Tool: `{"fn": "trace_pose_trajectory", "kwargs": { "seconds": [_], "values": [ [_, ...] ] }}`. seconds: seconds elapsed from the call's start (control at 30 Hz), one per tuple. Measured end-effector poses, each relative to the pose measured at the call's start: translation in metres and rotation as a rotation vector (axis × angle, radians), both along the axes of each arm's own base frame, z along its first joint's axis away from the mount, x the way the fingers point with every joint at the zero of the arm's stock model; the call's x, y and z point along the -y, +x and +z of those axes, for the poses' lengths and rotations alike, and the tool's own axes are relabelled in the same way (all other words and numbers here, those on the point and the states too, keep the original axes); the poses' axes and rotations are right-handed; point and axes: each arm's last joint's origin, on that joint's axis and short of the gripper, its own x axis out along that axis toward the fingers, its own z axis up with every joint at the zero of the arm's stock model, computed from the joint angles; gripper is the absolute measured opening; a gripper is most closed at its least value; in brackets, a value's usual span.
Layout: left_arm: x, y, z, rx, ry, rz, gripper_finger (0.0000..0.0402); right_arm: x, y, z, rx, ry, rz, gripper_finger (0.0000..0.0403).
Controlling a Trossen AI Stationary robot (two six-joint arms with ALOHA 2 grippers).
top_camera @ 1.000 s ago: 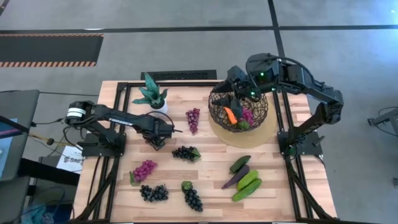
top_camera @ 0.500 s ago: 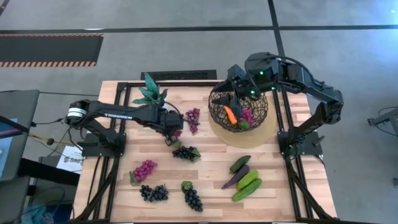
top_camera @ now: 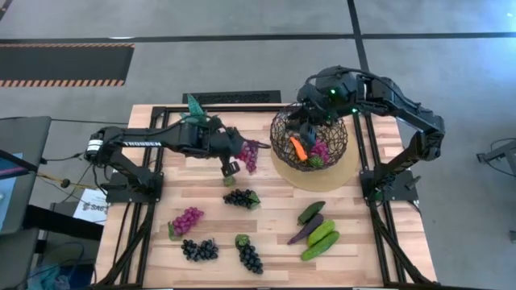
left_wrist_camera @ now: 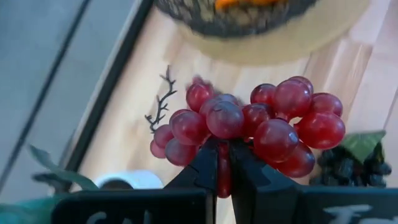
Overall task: Build produce basket
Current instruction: Put the purple grapes into the black wire basket
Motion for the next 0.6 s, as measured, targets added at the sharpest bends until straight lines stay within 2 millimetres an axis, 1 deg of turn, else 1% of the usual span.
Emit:
{"fn": "trace_pose_trajectory", "kwargs": {
  "seconds": [0.1, 0.17, 0.27, 0.37, 0.47, 0.6],
  "values": [
    [-0.001, 0.002, 0.014, 0.045, 0.043, -0.007, 0.0000, 0.005, -0.008, -0.008, -0.110, -0.026, -0.077, 0.0131],
    [-0.001, 0.003, 0.023, 0.074, 0.069, -0.023, 0.0000, 0.008, -0.009, -0.010, -0.149, -0.050, -0.108, 0.0097],
    [-0.002, 0.006, 0.036, 0.133, 0.097, -0.056, 0.0000, 0.009, -0.008, -0.011, -0.157, -0.081, -0.092, 0.0051],
    [-0.001, 0.005, 0.048, 0.163, 0.110, -0.079, 0.0000, 0.011, -0.003, -0.011, -0.133, -0.088, -0.092, 0.0014],
    [0.001, 0.004, 0.058, 0.187, 0.122, -0.102, 0.0000, 0.015, 0.012, -0.013, -0.096, -0.149, -0.053, 0.0008],
    [0.005, 0.002, 0.072, 0.214, 0.138, -0.135, 0.0000, 0.020, 0.035, -0.016, -0.024, -0.186, -0.041, 0.0031]
  ]
}}
